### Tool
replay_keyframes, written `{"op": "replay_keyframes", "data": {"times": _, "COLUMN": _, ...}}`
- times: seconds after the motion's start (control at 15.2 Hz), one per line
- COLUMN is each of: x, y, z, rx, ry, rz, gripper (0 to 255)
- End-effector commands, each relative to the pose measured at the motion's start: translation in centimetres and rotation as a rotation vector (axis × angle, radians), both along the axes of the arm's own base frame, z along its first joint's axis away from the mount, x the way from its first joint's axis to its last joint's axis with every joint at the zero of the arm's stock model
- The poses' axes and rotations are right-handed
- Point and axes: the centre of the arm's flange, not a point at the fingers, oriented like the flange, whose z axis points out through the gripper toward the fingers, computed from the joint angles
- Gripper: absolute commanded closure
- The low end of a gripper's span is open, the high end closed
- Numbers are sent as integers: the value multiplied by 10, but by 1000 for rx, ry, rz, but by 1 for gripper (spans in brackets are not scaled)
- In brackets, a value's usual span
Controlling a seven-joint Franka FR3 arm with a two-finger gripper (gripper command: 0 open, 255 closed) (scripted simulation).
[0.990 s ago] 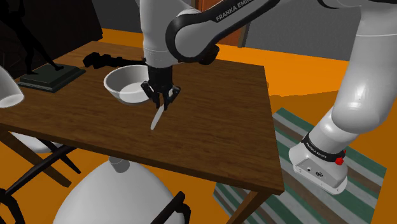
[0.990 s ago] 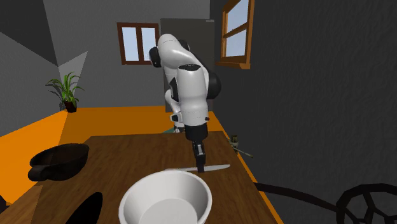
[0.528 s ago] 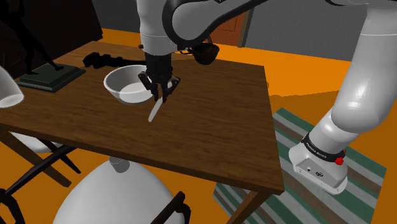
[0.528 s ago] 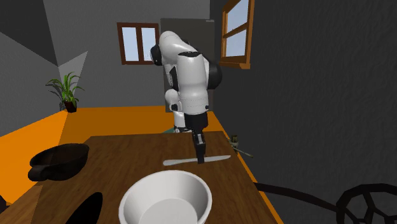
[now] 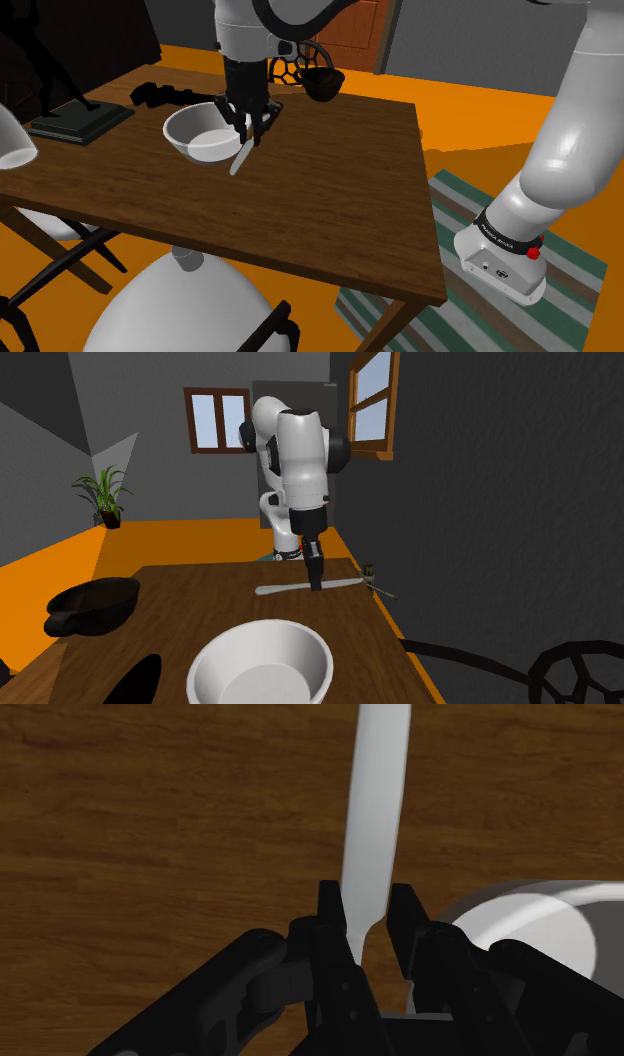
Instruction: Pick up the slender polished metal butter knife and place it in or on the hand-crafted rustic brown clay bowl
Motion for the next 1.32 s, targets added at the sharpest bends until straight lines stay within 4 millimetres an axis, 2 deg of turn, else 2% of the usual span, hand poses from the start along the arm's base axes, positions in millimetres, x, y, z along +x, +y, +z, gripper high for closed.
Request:
{"op": "replay_keyframes", "data": {"times": 0.0, "x": 1, "y": 0, "z": 10, "rx": 0, "ry": 0, "rz": 0, "gripper": 255}}
{"op": "replay_keyframes", "data": {"times": 0.46, "x": 1, "y": 0, "z": 45, "rx": 0, "ry": 0, "rz": 0, "gripper": 255}}
{"op": "replay_keyframes", "data": {"times": 1.25, "x": 83, "y": -135, "z": 47, "rx": 0, "ry": 0, "rz": 0, "gripper": 255}}
